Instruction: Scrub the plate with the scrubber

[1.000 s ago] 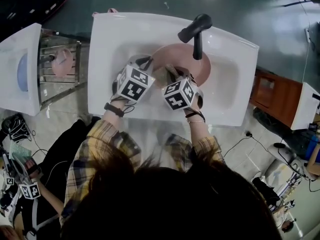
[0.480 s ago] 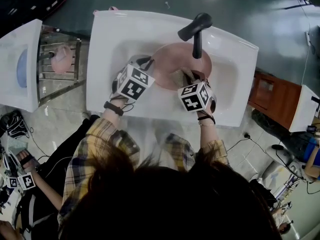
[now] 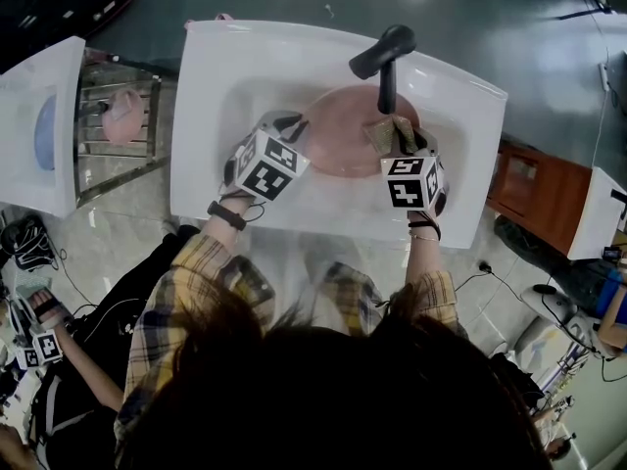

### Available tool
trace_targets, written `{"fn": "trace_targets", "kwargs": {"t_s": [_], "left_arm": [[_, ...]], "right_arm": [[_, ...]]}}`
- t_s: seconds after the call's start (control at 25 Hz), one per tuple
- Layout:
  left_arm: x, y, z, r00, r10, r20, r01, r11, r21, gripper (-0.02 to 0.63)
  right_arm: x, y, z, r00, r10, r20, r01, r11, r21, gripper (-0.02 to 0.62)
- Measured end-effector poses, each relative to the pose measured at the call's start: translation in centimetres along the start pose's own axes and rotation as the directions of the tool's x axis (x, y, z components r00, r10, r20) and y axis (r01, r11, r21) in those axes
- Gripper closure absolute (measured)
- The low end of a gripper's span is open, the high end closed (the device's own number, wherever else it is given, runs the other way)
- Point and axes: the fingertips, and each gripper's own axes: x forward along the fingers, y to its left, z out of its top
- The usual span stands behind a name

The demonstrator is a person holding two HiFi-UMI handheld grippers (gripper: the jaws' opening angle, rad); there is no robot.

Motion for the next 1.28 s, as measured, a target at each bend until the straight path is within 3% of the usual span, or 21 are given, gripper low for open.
{"fn": "trace_targets", "kwargs": {"t_s": [0.32,0.44,0.72,0.96,1.28], "left_arm": [[-0.6,-0.4,0.5,1.000,0.013,0.010,-0.013,1.000,-0.002,0.565],[-0.7,-0.5,0.4,1.000,0.019,0.009,-0.019,1.000,-0.004,0.565],[-0.4,-0.8,0.1,0.999,0.032,0.005,-0.032,0.999,-0.016,0.565],[-0.5,-0.2,-0.4,0.999,0.039,0.001,-0.039,0.999,-0.031,0.565],[-0.5,0.1,-0.8,0.999,0.045,-0.009,-0.045,0.998,-0.039,0.565]], "right_arm": [[-0.4,0.5,3.9,0.995,-0.033,0.098,0.027,0.998,0.057,0.518],[-0.5,1.6,5.4,0.991,-0.010,0.131,0.001,0.997,0.072,0.518],[-0.5,5.9,8.1,0.982,0.082,0.168,-0.083,0.997,-0.005,0.518],[-0.3,9.0,9.3,0.975,0.150,0.162,-0.137,0.987,-0.089,0.518],[0.1,11.8,6.6,0.969,0.228,0.092,-0.218,0.970,-0.107,0.518]]}}
